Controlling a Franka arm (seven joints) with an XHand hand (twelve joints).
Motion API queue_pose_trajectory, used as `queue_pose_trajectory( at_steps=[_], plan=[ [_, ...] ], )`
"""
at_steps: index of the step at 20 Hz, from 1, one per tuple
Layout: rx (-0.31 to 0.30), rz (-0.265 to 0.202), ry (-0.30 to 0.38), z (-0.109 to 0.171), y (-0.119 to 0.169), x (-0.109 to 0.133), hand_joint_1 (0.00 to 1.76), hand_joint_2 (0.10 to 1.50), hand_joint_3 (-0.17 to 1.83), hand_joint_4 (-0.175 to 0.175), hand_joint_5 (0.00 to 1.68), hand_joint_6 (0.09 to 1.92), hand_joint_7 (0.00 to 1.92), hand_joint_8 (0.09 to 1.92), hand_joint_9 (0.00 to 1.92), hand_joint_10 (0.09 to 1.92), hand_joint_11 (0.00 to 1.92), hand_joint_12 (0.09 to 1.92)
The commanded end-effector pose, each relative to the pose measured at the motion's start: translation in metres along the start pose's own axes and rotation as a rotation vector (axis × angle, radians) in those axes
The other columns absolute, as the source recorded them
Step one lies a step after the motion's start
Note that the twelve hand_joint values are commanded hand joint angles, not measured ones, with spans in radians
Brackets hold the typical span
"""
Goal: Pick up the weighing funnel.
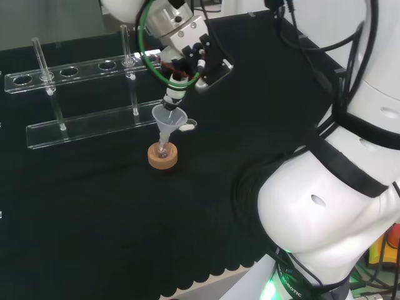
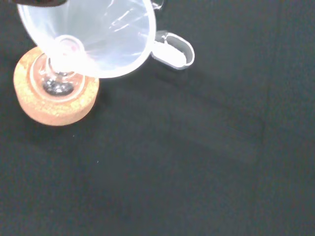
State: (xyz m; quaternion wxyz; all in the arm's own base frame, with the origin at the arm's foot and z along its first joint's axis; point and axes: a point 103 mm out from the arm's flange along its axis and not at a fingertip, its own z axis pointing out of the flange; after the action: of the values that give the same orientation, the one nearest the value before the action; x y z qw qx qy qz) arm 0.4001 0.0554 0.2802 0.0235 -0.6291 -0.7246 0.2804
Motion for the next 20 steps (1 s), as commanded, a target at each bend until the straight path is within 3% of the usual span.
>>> queue_pose_trajectory(
  at_steps=[1, 9, 12, 20],
  plan=[
    [-0.067, 0.023, 0.085, 0.019, 0.003, -0.036, 0.68, 0.74, 0.43, -0.044, 0.48, 0.09, 0.45, 0.69, 0.78, 0.53, 0.65, 1.29],
    [-0.119, 0.061, 0.116, 0.043, 0.013, -0.074, 0.75, 0.73, 0.47, -0.044, 0.57, 0.09, 0.54, 0.68, 0.82, 0.5, 0.68, 1.27],
    [-0.113, 0.067, 0.128, 0.054, 0.021, -0.083, 0.76, 0.72, 0.5, -0.045, 0.59, 0.09, 0.57, 0.68, 0.84, 0.49, 0.69, 1.26],
    [-0.102, 0.041, 0.152, 0.085, 0.055, -0.085, 0.77, 0.72, 0.52, -0.044, 0.62, 0.1, 0.61, 0.68, 0.87, 0.48, 0.7, 1.26]
  ],
)
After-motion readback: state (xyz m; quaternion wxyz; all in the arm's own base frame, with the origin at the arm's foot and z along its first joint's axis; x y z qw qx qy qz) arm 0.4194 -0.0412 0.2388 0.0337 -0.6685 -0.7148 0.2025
